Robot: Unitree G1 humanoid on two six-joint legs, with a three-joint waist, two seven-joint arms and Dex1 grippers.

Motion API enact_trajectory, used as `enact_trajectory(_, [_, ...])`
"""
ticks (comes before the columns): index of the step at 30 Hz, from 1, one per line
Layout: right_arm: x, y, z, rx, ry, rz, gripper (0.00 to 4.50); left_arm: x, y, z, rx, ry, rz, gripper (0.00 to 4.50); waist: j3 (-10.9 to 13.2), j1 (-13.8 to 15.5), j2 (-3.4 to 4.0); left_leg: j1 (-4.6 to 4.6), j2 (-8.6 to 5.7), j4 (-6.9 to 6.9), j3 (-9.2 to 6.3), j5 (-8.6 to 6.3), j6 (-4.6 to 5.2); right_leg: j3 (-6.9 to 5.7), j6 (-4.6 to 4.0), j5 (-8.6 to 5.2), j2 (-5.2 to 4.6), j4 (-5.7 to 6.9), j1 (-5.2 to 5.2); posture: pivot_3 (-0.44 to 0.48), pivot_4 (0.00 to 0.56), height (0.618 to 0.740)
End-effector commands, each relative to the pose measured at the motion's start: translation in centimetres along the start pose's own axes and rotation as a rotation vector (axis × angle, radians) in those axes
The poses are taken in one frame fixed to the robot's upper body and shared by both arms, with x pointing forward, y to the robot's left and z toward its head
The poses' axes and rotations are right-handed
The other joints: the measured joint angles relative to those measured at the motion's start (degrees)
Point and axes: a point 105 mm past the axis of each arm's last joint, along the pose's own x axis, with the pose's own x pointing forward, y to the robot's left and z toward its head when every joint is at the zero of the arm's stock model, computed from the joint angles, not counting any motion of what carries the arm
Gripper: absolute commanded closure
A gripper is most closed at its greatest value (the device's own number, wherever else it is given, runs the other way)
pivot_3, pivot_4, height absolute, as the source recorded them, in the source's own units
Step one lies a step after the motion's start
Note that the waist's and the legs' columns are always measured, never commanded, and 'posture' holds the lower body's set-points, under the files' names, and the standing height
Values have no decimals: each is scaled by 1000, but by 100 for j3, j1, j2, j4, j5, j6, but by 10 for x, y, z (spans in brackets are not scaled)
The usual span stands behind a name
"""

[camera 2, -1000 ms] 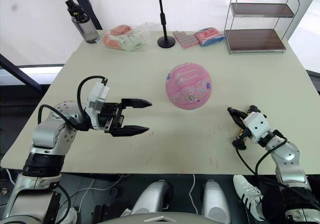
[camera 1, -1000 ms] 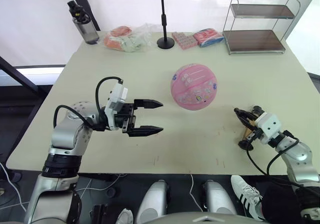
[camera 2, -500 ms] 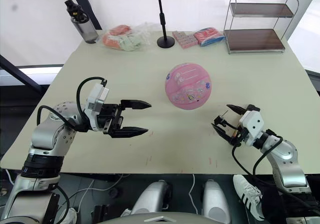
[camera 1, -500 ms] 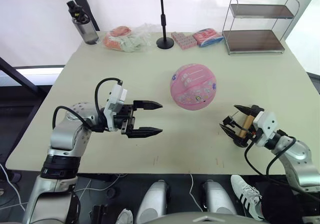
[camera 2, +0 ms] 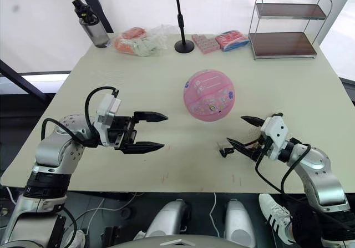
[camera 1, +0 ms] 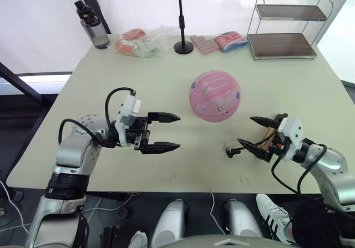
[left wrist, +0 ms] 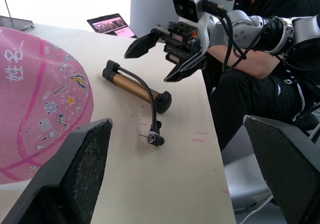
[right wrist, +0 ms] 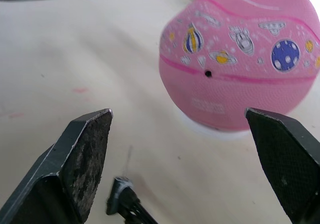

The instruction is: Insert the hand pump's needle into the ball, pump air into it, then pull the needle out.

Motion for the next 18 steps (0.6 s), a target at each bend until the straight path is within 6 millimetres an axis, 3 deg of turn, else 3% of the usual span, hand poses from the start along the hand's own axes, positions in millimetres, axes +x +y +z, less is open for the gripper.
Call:
enact_trajectory(1, [-7, -11, 20, -14, -73, -54, 62, -3, 0, 9, 39, -35, 4, 0, 0, -1, 0, 0, 0, 0, 0, 0, 0, 0, 0, 0, 0, 0, 0, 0, 150, 740])
enact_trajectory(3, [-15, -20, 14, -19, -61, -105, 62, -4, 0, 8, 34, -44, 16, 0, 0, -2, 0, 0, 0, 1, 1, 0, 0, 0, 0, 1, 0, 0, 0, 0, 150, 740])
enact_trajectory(7, [-54, -44, 0, 18, -64, -297, 62, -13, 5, -3, 27, -74, 115, 0, 0, 23, 0, 0, 0, 0, 2, 0, 0, 0, 0, 0, 0, -1, 0, 0, 150, 740])
enact_trajectory(18, [-115, -49, -28, -3, 51, -454, 62, -55, 5, -50, -34, -40, 430, 0, 0, -11, 1, 14, 21, -2, 23, 0, 0, 19, -9, 6, 12, 3, 0, 0, 150, 740])
